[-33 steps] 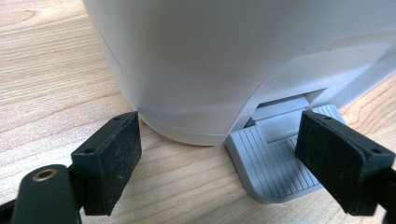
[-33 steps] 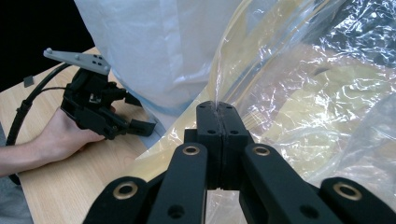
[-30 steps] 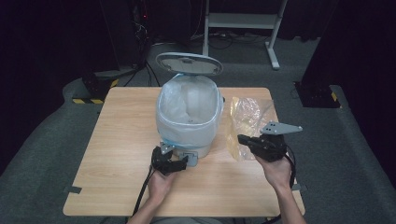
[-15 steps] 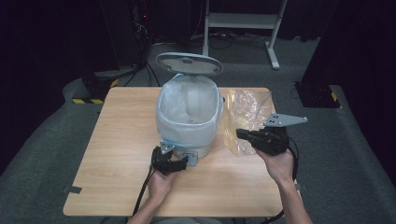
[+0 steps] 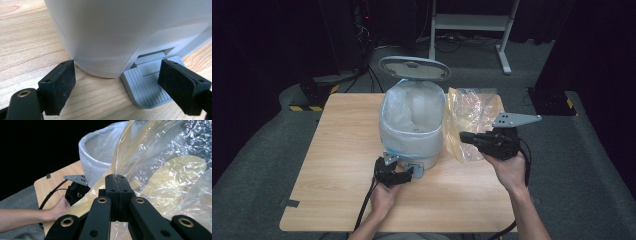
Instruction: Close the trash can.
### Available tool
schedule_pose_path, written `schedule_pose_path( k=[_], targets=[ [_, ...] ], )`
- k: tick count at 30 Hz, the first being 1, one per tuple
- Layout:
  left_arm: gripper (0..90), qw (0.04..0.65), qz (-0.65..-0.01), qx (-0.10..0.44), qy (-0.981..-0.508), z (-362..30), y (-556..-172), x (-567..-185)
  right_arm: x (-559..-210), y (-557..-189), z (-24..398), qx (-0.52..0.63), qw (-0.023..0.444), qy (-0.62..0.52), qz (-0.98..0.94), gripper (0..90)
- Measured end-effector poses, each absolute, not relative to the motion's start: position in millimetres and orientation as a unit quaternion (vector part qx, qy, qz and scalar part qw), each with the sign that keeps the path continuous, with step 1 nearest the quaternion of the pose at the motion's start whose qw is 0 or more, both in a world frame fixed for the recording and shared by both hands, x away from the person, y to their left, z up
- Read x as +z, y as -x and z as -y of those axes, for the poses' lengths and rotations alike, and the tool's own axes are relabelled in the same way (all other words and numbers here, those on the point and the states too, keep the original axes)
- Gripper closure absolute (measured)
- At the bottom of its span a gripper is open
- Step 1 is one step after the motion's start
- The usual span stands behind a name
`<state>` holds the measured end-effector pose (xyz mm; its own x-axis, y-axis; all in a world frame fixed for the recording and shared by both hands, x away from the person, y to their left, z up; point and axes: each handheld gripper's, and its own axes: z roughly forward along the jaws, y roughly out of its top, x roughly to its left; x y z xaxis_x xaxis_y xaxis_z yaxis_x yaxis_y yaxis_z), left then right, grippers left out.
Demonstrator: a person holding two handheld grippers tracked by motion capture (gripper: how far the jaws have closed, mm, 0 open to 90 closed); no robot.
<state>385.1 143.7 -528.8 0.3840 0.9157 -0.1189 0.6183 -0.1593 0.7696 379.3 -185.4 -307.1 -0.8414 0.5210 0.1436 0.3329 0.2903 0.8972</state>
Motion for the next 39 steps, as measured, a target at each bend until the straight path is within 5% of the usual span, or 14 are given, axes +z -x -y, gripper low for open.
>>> schedule_pose_path(
  k=[39],
  targets=[
    [14.6,0.387,-0.521,0.191,-0.736,-144,-385,-529,-289,-404,148,0.544,0.044,-0.236,-0.804,89.6]
  ],
)
